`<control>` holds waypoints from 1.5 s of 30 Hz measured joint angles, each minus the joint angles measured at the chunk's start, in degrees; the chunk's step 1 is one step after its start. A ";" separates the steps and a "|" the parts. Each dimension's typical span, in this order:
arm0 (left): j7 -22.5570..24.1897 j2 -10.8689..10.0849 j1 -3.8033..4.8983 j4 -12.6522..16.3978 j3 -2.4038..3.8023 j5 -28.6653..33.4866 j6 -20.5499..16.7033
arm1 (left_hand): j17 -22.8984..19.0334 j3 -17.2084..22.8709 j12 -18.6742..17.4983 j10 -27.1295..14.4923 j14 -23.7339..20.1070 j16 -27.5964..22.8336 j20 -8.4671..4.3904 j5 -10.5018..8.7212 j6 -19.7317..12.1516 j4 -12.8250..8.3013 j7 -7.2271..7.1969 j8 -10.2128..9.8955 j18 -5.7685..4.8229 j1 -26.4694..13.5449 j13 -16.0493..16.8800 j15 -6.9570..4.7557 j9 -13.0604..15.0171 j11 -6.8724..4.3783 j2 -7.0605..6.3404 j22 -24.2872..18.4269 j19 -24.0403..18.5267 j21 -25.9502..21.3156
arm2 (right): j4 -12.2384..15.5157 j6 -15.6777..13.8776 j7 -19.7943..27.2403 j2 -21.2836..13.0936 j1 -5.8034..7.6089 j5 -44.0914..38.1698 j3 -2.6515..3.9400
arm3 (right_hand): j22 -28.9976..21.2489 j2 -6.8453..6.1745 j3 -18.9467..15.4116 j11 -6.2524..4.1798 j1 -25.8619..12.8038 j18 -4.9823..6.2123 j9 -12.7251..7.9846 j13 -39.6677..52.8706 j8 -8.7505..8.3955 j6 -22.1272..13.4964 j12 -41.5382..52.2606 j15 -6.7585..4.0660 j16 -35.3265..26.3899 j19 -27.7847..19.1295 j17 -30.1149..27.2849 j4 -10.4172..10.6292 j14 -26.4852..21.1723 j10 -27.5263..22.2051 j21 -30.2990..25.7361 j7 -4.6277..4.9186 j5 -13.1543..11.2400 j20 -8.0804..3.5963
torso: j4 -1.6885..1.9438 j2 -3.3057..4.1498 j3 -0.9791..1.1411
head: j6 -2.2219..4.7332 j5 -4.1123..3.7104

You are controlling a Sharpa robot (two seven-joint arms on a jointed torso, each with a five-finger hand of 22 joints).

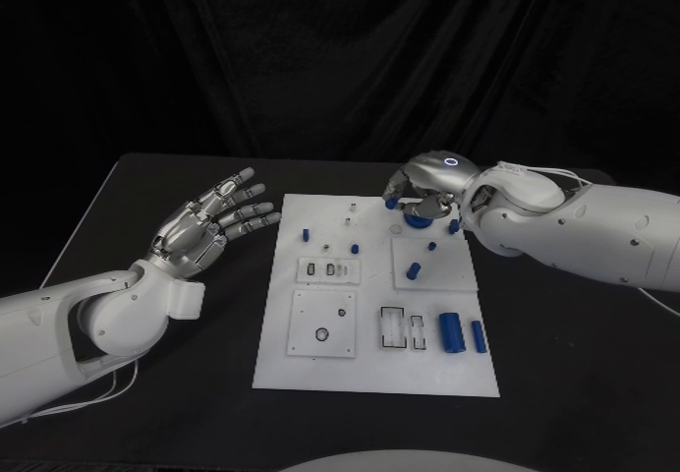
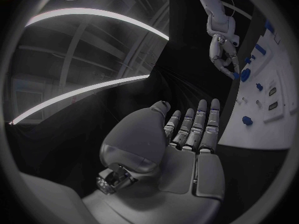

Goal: Assemble the parts on the task board

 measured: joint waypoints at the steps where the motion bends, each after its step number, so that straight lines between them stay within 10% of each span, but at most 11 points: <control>1: 0.00 0.01 0.00 -0.05 0.00 0.04 0.00 | 0.00 0.00 0.00 0.00 0.00 0.00 0.00 0.00 0.00 0.00 0.00 0.00 0.00 0.00 0.00 0.00 0.00 0.00 0.00 0.00 0.00 0.00 | 0.00 0.01 -0.08 0.34 0.48 0.22 0.01 | 0.00 0.06 -0.06 0.00 -0.20 0.00 0.00 0.00 0.00 0.00 -0.10 0.00 0.00 0.00 0.05 0.07 0.00 0.00 0.00 0.00 -0.01 0.00 | 0.01 -0.01 -0.01 | 0.00 0.01; 12: 0.01 0.53 0.00 -0.70 -0.01 0.60 -0.01 | 0.00 0.00 0.00 0.00 0.00 0.23 0.00 0.00 0.21 0.00 0.21 0.00 0.00 0.00 0.00 0.00 0.00 0.00 0.00 0.05 0.00 0.00 | -4.88 1.66 -0.73 7.54 2.23 1.77 0.01 | -0.01 0.13 -0.06 0.00 -0.41 0.01 0.00 0.00 -0.01 -0.01 -0.99 0.00 0.00 0.00 0.42 0.06 0.00 0.00 0.00 0.01 -0.28 0.00 | -0.03 -0.09 -0.11 | -0.23 -0.05; 24: 0.01 0.97 0.00 -0.69 0.00 0.92 -0.04 | 0.01 0.16 0.22 0.00 0.00 0.23 0.00 0.00 0.21 -0.16 0.21 0.00 0.00 0.00 0.00 0.00 0.00 0.00 0.00 0.04 0.00 0.00 | -10.94 4.30 -1.33 11.93 0.78 2.25 0.01 | -0.02 0.13 -0.07 0.00 -0.41 0.01 0.00 0.01 -0.33 -0.23 -1.88 0.00 0.00 0.00 0.43 0.05 0.00 -0.01 0.00 0.23 -0.29 0.00 | 0.08 -0.05 -0.08 | 0.01 0.01; 45: 0.02 1.80 0.00 -1.35 0.00 1.08 0.01 | -0.05 0.48 0.22 0.00 -0.21 0.23 0.00 0.00 0.20 -0.16 0.21 0.00 0.00 0.00 -0.06 0.21 0.04 0.00 0.00 0.03 0.00 0.00 | -13.34 6.41 -1.68 13.92 -0.88 2.10 0.05 | -0.03 0.12 -0.06 0.23 -0.40 0.02 0.02 0.01 -0.91 -0.36 -2.77 0.00 0.00 0.00 0.31 0.37 -0.01 -0.23 0.00 0.75 -0.52 0.01 | 0.35 -0.09 -0.04 | -0.12 -0.86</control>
